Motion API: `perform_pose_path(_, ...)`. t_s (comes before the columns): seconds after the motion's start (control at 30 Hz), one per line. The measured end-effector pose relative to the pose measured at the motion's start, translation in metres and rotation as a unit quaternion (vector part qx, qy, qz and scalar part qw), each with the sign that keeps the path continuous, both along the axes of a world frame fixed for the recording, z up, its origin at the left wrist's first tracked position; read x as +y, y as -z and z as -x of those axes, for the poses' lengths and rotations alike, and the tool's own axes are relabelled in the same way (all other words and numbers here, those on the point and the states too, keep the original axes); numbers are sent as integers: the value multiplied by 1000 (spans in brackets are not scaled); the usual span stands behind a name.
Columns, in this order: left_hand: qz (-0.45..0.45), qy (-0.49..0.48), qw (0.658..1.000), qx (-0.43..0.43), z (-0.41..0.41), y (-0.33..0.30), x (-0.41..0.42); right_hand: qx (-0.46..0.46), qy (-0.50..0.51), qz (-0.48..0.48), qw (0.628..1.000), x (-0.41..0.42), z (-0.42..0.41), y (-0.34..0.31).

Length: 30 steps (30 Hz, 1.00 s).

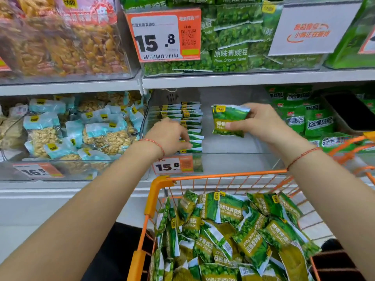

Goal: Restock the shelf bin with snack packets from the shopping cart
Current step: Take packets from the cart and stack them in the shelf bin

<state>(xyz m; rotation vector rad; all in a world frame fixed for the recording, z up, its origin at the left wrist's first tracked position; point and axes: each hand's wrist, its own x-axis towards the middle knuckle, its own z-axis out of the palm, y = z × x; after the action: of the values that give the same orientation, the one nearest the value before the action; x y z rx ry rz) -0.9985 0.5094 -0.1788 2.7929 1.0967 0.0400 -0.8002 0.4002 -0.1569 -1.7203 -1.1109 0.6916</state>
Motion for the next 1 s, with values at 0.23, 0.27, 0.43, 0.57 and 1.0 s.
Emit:
perform_pose_path(0.23, -51, 18, 982, 179, -23, 21, 21, -1, -90, 131, 987, 23, 3, 24)
perform_pose_path(0.27, -47, 19, 983, 178, -24, 23, 24, 2, -113, 140, 984, 25, 5, 25)
perform_pose_path(0.43, -25, 4, 997, 79, -16, 32, 30, 22, -190, 177, 965, 35, 16, 33)
perform_pose_path(0.57, -33, -17, 999, 24, -9, 34, 28, 27, -208, 229, 951, 42, 16, 43)
perform_pose_path(1.0, 74, -16, 996, -43, 1, 27, 33, -19, -207, 363, 908, 60, 25, 56)
